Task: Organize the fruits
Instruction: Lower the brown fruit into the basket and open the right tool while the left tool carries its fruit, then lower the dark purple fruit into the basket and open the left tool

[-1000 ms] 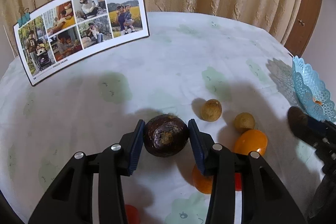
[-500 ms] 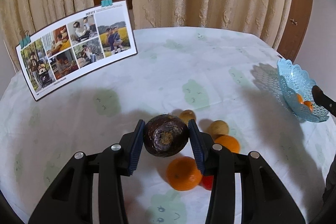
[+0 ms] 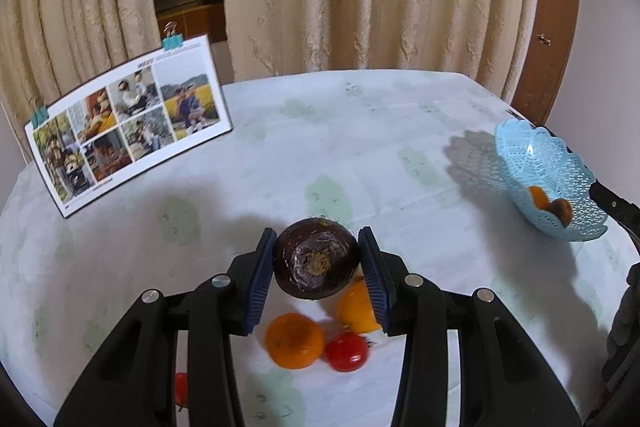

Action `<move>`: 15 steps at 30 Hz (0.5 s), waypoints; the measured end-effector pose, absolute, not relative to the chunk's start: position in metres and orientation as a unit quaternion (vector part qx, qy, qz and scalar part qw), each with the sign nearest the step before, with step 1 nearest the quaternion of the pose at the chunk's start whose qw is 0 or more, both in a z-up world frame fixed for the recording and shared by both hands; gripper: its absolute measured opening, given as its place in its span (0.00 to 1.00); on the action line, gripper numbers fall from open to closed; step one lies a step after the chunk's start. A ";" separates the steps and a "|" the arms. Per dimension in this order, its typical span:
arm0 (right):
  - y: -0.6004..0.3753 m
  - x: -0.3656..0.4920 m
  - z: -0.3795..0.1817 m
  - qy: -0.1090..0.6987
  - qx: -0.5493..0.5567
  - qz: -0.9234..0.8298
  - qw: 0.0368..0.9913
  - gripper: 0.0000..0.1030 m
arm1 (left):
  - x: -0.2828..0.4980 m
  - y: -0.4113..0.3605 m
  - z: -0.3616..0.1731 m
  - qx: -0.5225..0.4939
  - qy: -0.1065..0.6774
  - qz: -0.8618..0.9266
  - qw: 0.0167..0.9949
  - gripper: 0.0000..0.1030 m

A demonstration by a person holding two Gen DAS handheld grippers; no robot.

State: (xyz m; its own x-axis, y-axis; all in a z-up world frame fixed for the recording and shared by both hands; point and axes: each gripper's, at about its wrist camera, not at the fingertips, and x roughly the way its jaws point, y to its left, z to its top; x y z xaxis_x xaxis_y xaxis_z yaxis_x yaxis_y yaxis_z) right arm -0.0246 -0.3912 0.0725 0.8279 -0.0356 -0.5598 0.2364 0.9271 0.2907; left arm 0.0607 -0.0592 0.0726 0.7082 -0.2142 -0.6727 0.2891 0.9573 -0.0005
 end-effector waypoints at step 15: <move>-0.422 -0.054 0.064 0.216 0.179 -0.174 0.944 0.54 | 0.062 -0.178 0.103 0.098 0.331 -0.227 0.911 0.41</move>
State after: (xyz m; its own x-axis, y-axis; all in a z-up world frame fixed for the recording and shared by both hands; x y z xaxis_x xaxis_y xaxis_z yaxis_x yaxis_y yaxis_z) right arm -0.0544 -0.4219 0.0644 0.8461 -0.2514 -0.4700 0.4057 0.8757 0.2620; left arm 0.0622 -0.1782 0.1031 0.6773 -0.3487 -0.6478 0.4787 0.8775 0.0282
